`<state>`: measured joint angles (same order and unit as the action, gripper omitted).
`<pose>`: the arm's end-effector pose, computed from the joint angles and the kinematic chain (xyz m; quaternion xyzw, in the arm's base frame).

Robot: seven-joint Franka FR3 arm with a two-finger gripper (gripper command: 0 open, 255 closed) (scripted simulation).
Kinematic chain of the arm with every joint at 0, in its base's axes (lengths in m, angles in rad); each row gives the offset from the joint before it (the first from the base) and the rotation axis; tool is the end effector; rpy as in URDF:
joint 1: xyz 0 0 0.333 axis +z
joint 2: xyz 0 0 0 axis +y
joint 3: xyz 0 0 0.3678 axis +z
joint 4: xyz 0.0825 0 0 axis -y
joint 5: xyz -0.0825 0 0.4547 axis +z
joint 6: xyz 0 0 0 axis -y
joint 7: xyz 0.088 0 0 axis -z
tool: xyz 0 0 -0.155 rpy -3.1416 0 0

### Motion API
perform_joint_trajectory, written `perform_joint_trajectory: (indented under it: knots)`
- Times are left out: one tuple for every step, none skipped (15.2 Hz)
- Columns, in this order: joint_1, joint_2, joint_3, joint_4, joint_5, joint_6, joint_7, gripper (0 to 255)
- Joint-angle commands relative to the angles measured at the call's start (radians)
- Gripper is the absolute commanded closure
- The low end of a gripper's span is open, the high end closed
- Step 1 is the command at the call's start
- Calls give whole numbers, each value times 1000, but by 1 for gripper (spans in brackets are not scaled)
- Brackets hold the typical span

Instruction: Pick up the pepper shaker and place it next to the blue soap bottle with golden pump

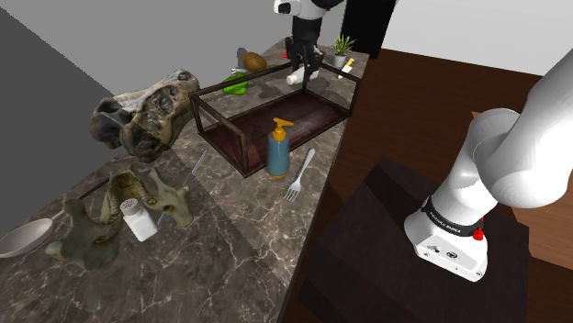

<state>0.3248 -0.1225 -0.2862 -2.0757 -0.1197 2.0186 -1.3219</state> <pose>0.5886 0.0073 0.4634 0.7607 0.6473 0.0021 0.0483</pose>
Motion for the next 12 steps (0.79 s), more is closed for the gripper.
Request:
perform_joint_trajectory:
  knots:
    - [0,-2,0,26,1,-28,-3,255]
    - [1,-4,1,37,1,-41,-3,255]
    - [1,-6,1,48,1,-54,-4,255]
    - [1,-8,2,60,1,-68,-5,255]
    - [1,-10,3,71,1,-81,-5,255]
    - [2,-11,3,83,1,-94,-6,255]
    - [2,-13,3,95,2,-108,-7,255]
    - [2,-14,4,108,2,-121,-8,255]
    - [2,-15,4,120,2,-134,-8,255]
    - [3,-15,5,133,2,-148,-9,255]
    - [3,-16,5,146,3,-161,-10,255]
    - [3,-16,6,159,3,-175,-11,255]
